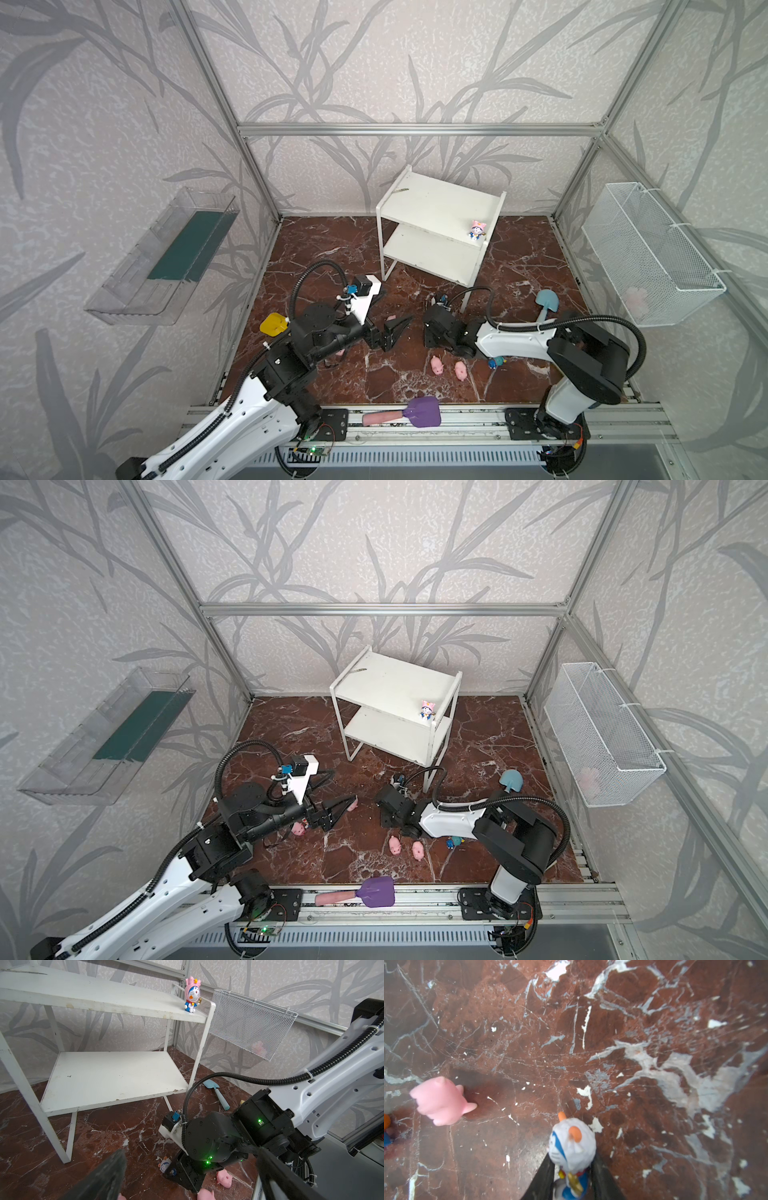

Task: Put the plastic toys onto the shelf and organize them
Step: 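Carry the figurine with the right gripper toward the left gripper while the left gripper approaches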

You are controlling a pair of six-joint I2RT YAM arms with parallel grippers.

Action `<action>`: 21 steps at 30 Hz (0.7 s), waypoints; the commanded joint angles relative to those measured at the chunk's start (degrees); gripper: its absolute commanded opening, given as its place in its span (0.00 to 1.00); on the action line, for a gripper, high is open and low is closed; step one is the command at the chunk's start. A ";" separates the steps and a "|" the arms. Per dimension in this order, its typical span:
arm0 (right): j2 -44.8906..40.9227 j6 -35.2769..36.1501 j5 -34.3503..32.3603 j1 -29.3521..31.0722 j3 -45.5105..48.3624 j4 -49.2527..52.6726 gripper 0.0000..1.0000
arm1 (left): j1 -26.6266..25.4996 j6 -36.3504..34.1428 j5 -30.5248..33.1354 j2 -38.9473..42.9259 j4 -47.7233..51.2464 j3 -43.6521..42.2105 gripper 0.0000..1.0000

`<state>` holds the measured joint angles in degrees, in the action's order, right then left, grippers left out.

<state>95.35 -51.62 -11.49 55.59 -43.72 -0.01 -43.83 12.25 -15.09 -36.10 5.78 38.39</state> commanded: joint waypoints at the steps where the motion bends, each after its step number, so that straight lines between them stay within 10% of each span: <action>1: 1.75 0.02 1.73 0.74 2.48 3.44 0.29 | -0.34 0.45 0.06 0.68 0.02 -0.41 0.99; 21: -14.39 14.74 8.05 0.74 19.32 -24.14 0.20 | -0.32 7.65 -1.24 0.35 -0.50 -6.30 0.99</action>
<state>84.38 -40.93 -5.41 55.96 -26.52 -17.67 -43.83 16.91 -15.31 -35.77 5.89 33.69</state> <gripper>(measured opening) 0.235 0.993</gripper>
